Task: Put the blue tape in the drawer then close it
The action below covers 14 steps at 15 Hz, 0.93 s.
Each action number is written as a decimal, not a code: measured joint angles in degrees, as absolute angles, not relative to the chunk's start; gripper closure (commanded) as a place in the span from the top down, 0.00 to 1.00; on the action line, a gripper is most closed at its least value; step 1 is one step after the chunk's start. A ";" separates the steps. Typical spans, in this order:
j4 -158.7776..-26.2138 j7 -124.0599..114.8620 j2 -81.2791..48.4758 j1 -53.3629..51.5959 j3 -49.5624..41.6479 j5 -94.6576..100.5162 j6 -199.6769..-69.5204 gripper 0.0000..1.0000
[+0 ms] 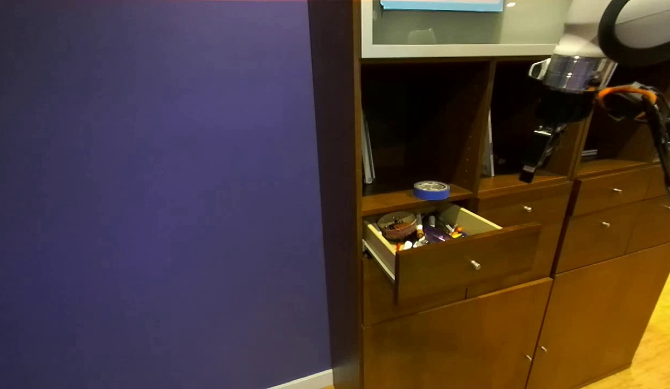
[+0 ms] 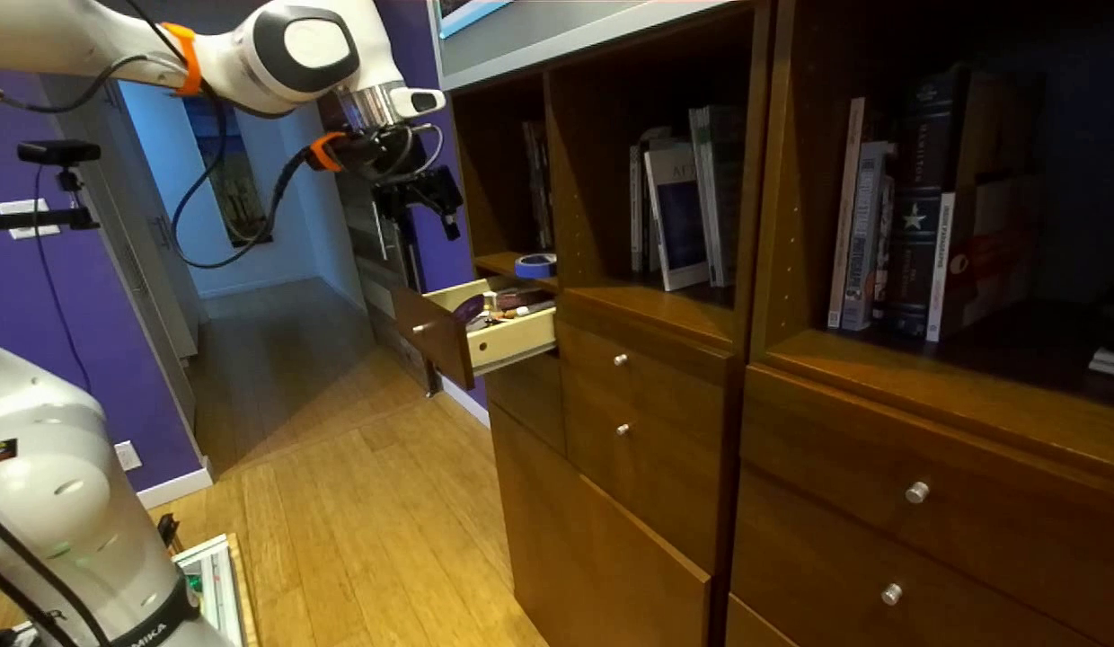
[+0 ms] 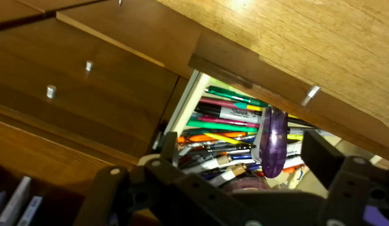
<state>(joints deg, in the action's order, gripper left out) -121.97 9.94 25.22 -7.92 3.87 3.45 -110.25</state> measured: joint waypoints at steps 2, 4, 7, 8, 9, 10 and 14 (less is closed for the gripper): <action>-121.79 13.18 22.00 -9.37 4.13 3.38 -115.41 1.00; -120.85 16.17 18.63 -10.34 4.19 3.35 -119.53 1.00; -119.02 17.76 15.38 -10.60 4.20 3.33 -120.91 1.00; -118.73 17.91 15.15 -10.60 4.20 3.33 -120.91 1.00; -118.56 18.01 15.15 -10.60 4.20 3.33 -120.91 1.00; -118.39 18.06 15.16 -10.61 4.20 3.32 -120.91 1.00; -118.33 22.98 14.10 -10.60 3.98 2.60 -124.19 1.00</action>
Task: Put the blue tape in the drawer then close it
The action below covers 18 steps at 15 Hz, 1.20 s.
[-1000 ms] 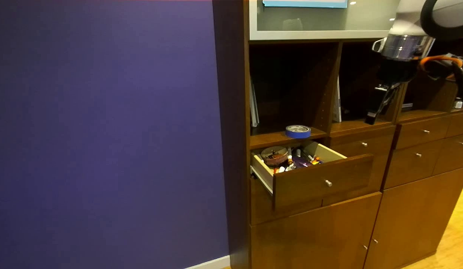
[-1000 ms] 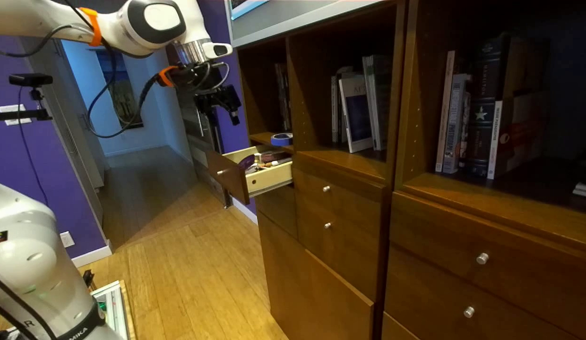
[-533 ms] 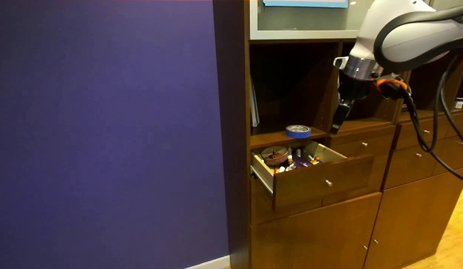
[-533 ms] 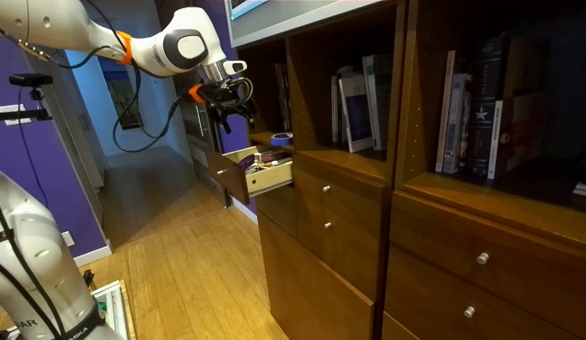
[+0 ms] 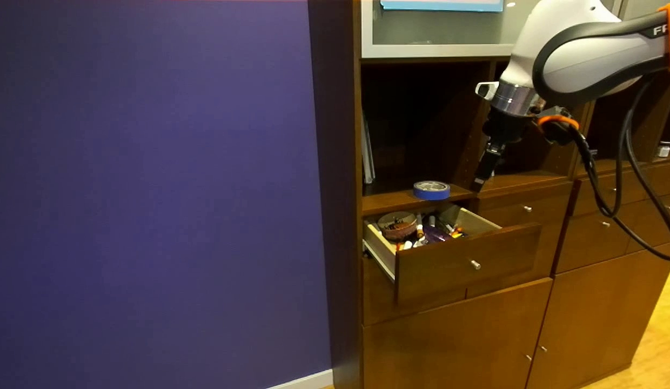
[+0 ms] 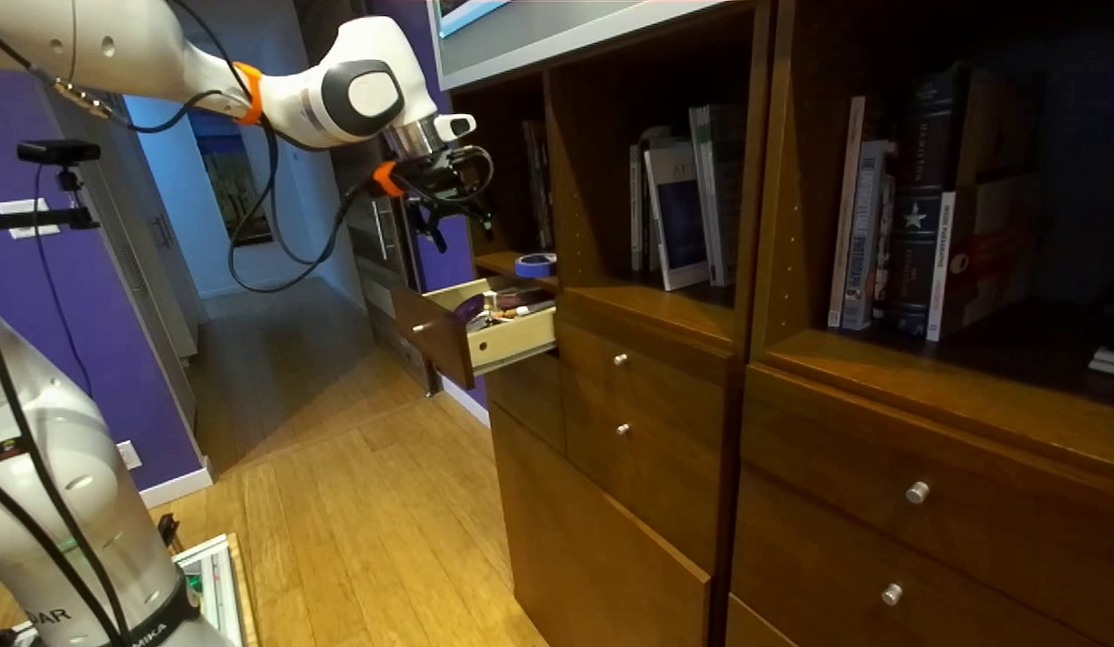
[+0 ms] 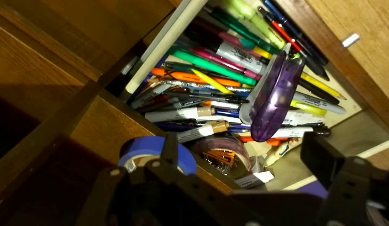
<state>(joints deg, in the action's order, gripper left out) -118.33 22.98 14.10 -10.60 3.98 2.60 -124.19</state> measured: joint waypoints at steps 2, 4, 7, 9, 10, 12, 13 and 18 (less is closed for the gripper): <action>-118.20 28.57 12.39 -10.62 3.31 0.11 -127.80 1.00; -117.78 35.21 10.19 -10.62 2.37 -3.36 -130.42 1.00; -115.76 45.73 6.41 -10.60 1.41 -9.44 -131.30 1.00; -113.85 51.35 4.08 -10.60 1.53 -12.37 -131.55 1.00; -112.87 53.46 3.04 -10.60 1.71 -13.45 -131.55 1.00; -110.87 56.28 1.16 -10.49 2.10 -14.29 -131.79 1.00; -110.02 57.08 0.34 -10.31 2.30 -14.32 -132.05 1.00; -107.68 58.96 -2.68 -8.68 2.92 -14.88 -132.32 0.74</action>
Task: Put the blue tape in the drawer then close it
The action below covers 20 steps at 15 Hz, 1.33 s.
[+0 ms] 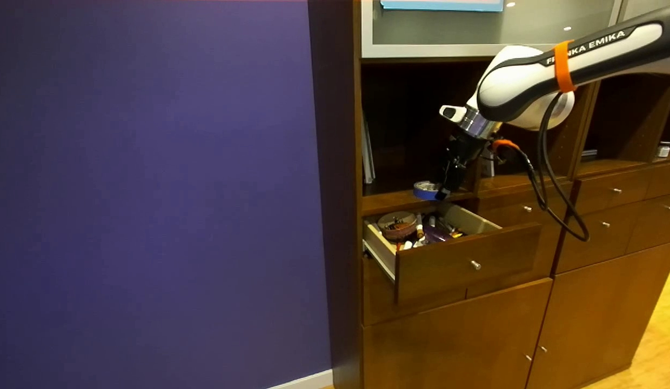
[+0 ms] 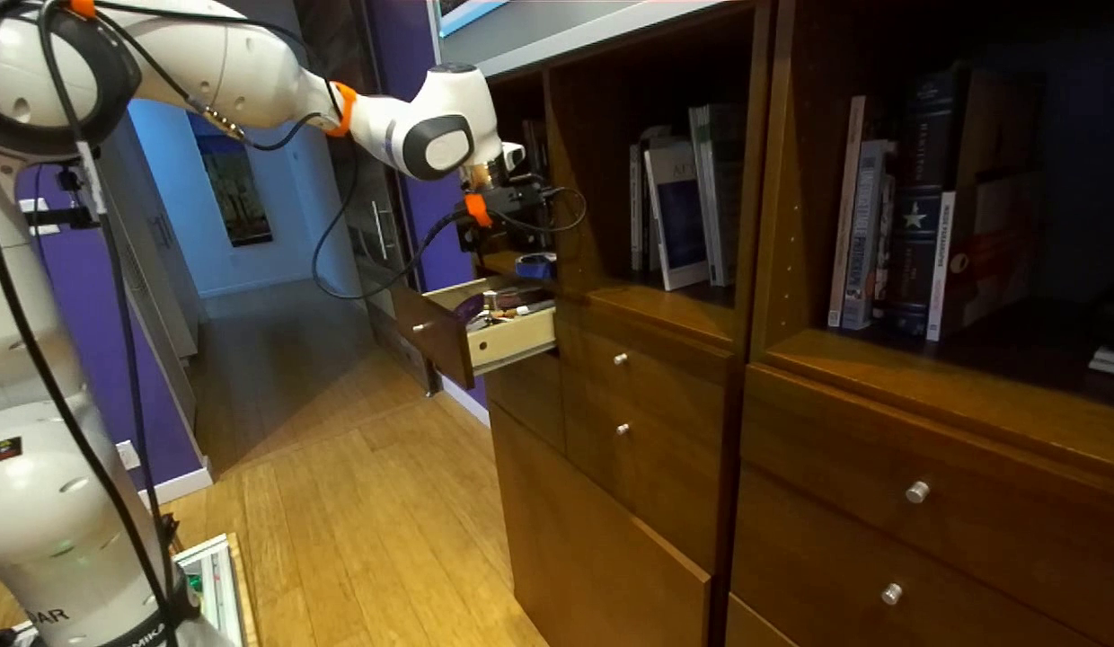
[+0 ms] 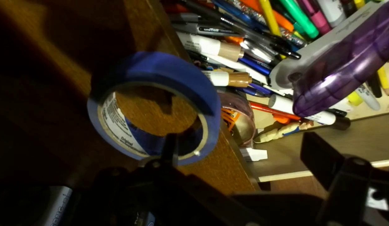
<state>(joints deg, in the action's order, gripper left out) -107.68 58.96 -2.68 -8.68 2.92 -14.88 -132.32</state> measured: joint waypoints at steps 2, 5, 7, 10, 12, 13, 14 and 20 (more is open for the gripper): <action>-107.53 59.54 -3.44 -8.04 3.25 -15.96 -132.32 0.59; -107.53 59.58 -3.64 -7.48 3.85 -16.98 -132.32 0.38; -107.51 59.62 -3.64 -7.25 4.06 -17.26 -132.32 0.24; -107.51 59.60 -3.62 -6.87 4.24 -17.32 -132.19 0.03; -107.54 59.09 -3.58 -6.67 4.24 -17.32 -131.73 0.00; -107.61 58.32 -3.46 -6.63 4.24 -17.31 -131.14 0.03; -107.69 57.11 -3.15 -6.63 4.29 -17.31 -130.12 0.03; -111.60 47.58 2.54 -6.91 5.34 -16.89 -126.63 0.03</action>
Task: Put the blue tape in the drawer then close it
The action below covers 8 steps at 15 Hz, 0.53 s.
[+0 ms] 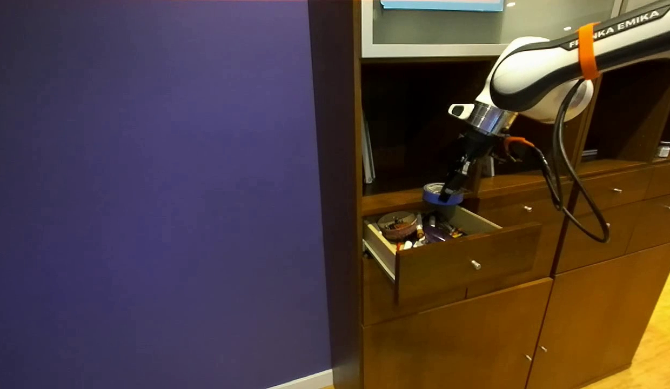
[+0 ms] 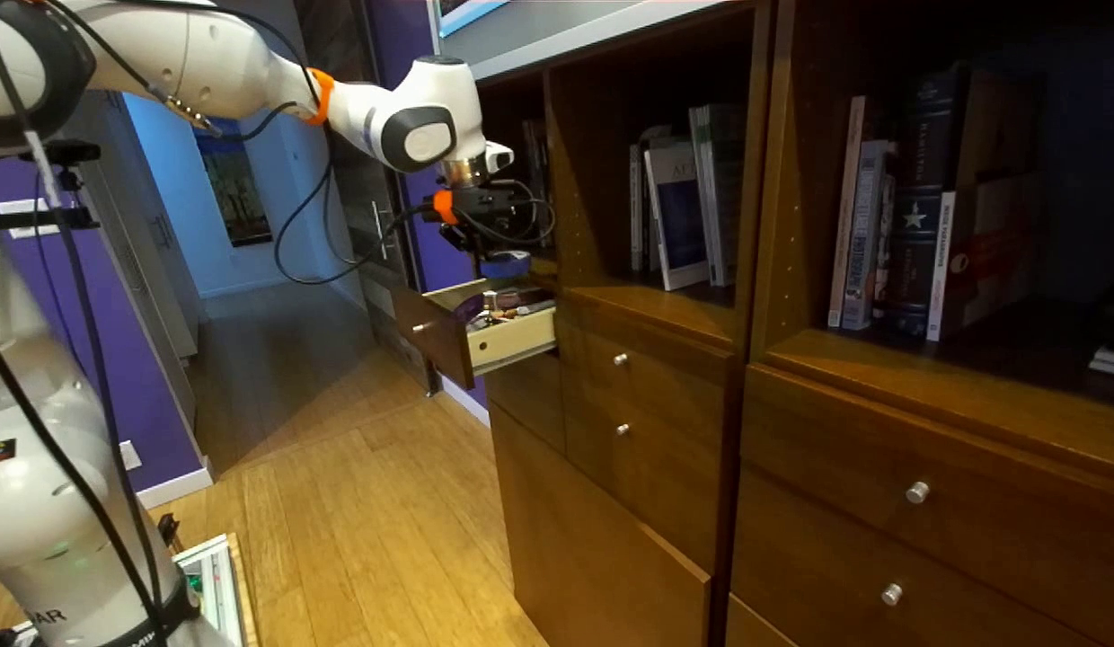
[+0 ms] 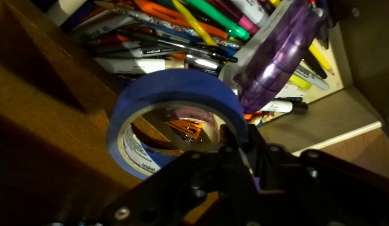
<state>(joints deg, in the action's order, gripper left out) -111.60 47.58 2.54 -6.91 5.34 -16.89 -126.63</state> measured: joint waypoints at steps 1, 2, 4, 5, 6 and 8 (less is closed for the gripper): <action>-112.84 45.98 3.92 -6.95 5.39 -16.81 -126.50 0.03; -114.12 44.49 5.28 -6.96 5.39 -16.80 -126.22 0.03; -116.74 41.97 7.80 -6.96 5.32 -16.86 -125.40 0.03; -118.00 41.08 8.78 -6.96 5.26 -16.91 -125.34 0.03; -119.25 40.39 9.65 -6.96 5.14 -16.92 -125.34 0.03; -121.12 39.77 10.51 -6.97 4.73 -17.13 -125.35 0.03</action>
